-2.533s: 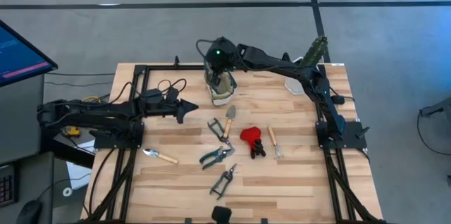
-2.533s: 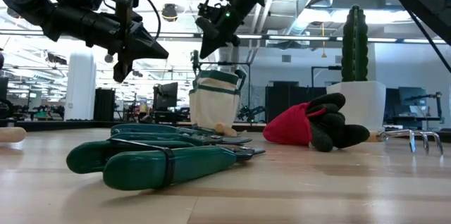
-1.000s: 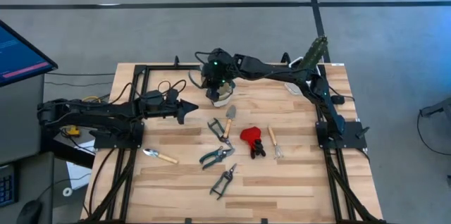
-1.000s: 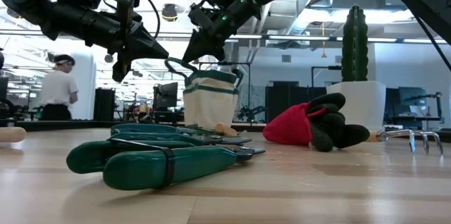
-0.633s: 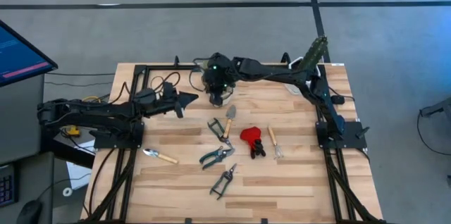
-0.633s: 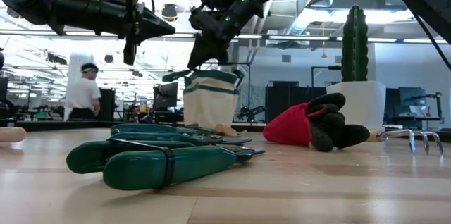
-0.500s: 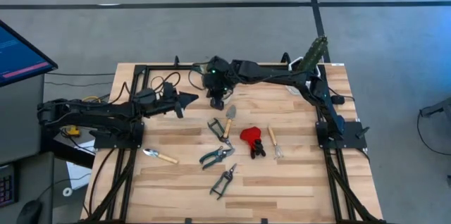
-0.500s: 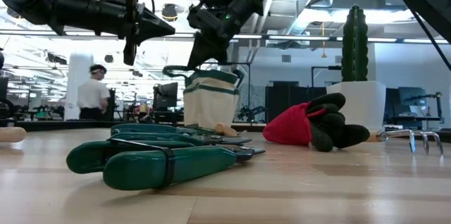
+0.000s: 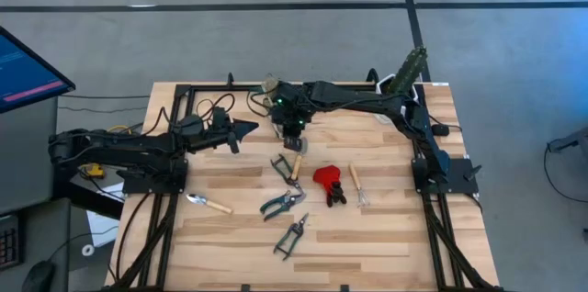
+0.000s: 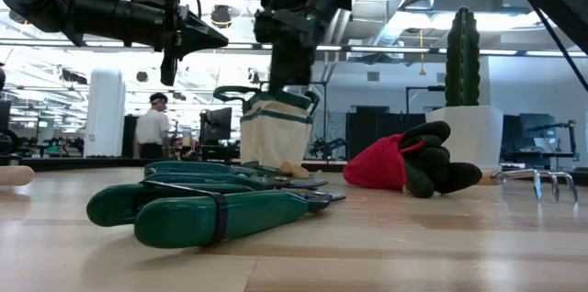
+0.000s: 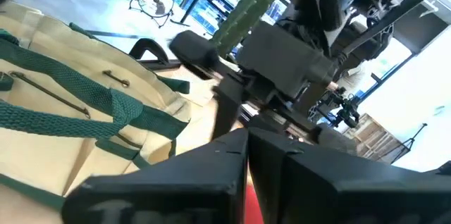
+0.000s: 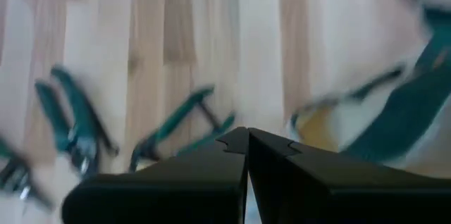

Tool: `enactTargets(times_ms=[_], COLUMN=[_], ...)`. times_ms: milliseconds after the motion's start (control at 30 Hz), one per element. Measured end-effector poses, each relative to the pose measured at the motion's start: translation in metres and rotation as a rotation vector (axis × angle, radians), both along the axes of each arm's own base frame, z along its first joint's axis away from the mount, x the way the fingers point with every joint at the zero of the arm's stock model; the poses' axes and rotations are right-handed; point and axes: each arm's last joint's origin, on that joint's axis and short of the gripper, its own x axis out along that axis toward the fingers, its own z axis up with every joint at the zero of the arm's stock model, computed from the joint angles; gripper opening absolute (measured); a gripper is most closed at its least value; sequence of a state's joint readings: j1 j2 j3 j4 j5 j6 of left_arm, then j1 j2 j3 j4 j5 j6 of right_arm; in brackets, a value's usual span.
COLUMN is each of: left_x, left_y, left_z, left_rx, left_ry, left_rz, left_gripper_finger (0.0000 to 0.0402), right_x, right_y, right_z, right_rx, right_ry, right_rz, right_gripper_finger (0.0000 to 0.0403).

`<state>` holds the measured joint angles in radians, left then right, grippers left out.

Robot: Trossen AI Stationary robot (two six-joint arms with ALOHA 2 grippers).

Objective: Pick & Place Garden tools in Gardening bag
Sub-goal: Prepare the brown gardening bag

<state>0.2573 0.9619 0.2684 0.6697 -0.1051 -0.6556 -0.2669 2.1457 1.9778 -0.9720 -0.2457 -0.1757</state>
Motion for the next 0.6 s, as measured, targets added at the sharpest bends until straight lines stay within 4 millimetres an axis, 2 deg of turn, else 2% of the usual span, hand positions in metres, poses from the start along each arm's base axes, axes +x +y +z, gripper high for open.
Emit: enactTargets(times_ms=[233, 400, 500, 600], left_x=[0.000, 0.000, 0.000, 0.000], left_y=[0.000, 0.000, 0.000, 0.000], left_z=[-0.002, -0.005, -0.006, -0.006], left_rx=[-0.004, -0.013, -0.010, -0.011], left_ry=[0.018, 0.053, 0.056, 0.056], left_rz=[-0.006, -0.006, -0.006, -0.006], left_gripper_finger=[0.0002, 0.0002, 0.0002, 0.0002], right_x=[-0.008, -0.003, 0.002, 0.004], right_y=[0.004, 0.006, 0.004, 0.001], right_z=[0.031, 0.051, 0.055, 0.050], right_rx=[0.001, -0.049, -0.078, -0.110], right_ry=[0.034, -0.052, -0.117, -0.105], right_rz=[-0.001, 0.016, 0.008, -0.007], right_gripper_finger=[0.0000, 0.0000, 0.0003, 0.0024])
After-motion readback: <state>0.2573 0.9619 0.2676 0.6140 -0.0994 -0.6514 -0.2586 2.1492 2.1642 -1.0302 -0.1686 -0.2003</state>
